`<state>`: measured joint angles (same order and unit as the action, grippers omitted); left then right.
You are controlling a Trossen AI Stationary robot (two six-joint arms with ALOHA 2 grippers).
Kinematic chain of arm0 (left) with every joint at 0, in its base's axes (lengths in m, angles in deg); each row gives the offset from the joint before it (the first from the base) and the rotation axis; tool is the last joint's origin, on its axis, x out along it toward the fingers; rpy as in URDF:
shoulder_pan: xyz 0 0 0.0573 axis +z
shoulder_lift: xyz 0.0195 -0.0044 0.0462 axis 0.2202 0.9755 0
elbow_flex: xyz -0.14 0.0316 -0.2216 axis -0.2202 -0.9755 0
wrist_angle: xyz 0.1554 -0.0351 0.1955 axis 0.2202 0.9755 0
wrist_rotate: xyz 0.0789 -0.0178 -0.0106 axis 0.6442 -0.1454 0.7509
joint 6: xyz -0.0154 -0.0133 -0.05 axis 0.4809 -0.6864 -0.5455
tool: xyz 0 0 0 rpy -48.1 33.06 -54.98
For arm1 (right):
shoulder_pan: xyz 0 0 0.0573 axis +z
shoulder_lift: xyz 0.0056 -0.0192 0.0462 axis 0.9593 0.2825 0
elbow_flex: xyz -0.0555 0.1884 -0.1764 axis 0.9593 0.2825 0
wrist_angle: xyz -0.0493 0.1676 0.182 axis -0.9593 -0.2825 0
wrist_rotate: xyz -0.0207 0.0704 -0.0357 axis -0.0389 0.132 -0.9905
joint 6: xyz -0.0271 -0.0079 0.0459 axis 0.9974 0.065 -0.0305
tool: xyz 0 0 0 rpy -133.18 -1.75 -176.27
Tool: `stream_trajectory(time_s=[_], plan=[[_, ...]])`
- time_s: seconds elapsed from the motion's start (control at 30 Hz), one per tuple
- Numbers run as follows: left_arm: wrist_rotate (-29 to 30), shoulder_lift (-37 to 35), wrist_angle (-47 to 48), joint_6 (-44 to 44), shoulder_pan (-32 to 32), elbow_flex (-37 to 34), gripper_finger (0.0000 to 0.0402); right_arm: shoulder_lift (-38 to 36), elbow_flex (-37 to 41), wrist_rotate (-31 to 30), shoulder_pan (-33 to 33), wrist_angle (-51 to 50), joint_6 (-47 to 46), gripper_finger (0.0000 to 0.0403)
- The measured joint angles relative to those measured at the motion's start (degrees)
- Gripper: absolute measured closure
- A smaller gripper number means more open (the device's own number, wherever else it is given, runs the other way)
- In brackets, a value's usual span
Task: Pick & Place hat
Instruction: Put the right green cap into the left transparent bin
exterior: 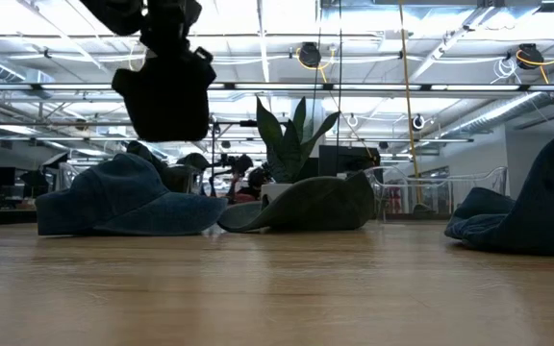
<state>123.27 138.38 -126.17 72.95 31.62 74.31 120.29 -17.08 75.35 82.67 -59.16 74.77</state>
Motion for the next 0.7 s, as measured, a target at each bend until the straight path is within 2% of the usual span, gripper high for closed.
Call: stream_trajectory(time_s=[0.27,0.47,0.63,0.7], plan=[[0.97,-0.10,0.14,-3.34,0.21,-5.38,0.0362,0.00,0.00,-0.04,0.00,0.02,1.37,0.0273],[1.10,-0.41,0.14,-2.75,-0.88,-5.89,0.0362,0.00,0.00,-0.06,-0.49,0.02,1.48,0.0273],[1.08,-0.46,1.96,-1.36,-0.92,-5.89,0.0360,0.00,0.00,-4.87,-0.74,-0.02,1.51,0.0273],[1.08,-0.46,2.62,-0.70,-1.26,-5.89,0.0335,0.00,0.00,-5.94,-0.74,-0.02,1.49,0.0273]])
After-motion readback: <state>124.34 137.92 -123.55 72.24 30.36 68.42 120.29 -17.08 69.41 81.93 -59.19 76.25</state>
